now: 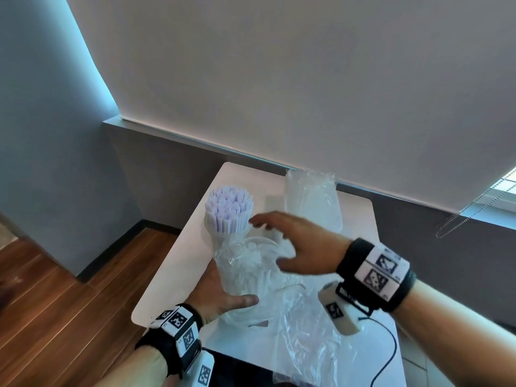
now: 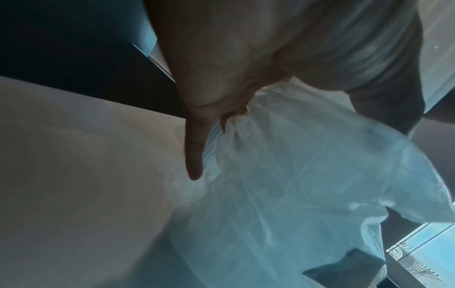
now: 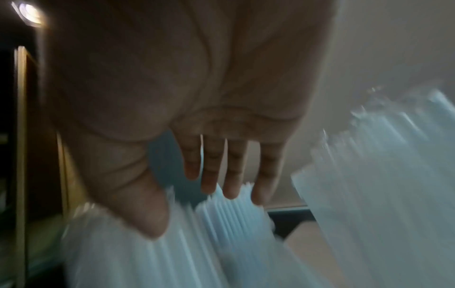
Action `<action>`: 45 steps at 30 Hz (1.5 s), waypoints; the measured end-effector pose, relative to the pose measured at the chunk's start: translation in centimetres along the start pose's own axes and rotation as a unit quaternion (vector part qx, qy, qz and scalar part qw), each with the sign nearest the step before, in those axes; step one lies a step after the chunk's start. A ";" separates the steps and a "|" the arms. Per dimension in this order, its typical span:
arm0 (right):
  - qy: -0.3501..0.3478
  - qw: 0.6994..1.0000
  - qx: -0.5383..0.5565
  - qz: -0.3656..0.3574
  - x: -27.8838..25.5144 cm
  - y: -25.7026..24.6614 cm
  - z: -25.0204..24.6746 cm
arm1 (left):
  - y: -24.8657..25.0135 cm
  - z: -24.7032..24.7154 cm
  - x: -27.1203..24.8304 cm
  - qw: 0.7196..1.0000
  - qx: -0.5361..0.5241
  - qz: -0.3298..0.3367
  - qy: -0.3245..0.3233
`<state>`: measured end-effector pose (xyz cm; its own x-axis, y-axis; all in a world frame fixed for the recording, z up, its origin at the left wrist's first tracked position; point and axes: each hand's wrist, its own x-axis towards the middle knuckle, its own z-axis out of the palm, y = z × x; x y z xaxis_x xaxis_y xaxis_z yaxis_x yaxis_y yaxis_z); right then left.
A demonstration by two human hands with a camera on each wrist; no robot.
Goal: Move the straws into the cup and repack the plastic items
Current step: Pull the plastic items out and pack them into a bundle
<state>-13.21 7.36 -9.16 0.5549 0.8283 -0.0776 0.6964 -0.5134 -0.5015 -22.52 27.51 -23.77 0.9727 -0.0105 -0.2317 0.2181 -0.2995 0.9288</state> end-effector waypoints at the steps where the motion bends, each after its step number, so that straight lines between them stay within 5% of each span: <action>1: -0.025 1.000 0.006 0.007 -0.3 0.1 1.3 | 0.2 0.0 -0.1 1.000 0.005 0.004 0.005; 9: -0.012 0.992 0.117 0.046 0.3 1.5 4.0 | 0.9 0.3 -0.1 1.000 -0.006 0.001 -0.016; 45: 0.257 0.950 0.171 0.047 0.4 0.8 7.7 | 1.5 0.2 -0.5 1.000 -0.015 -0.014 -0.008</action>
<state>-15.96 9.02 -16.26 0.8174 0.5187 0.2507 0.4928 -0.4041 -0.7706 -22.67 26.88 -22.28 0.9649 -0.0180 -0.2621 0.2476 -0.2711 0.9302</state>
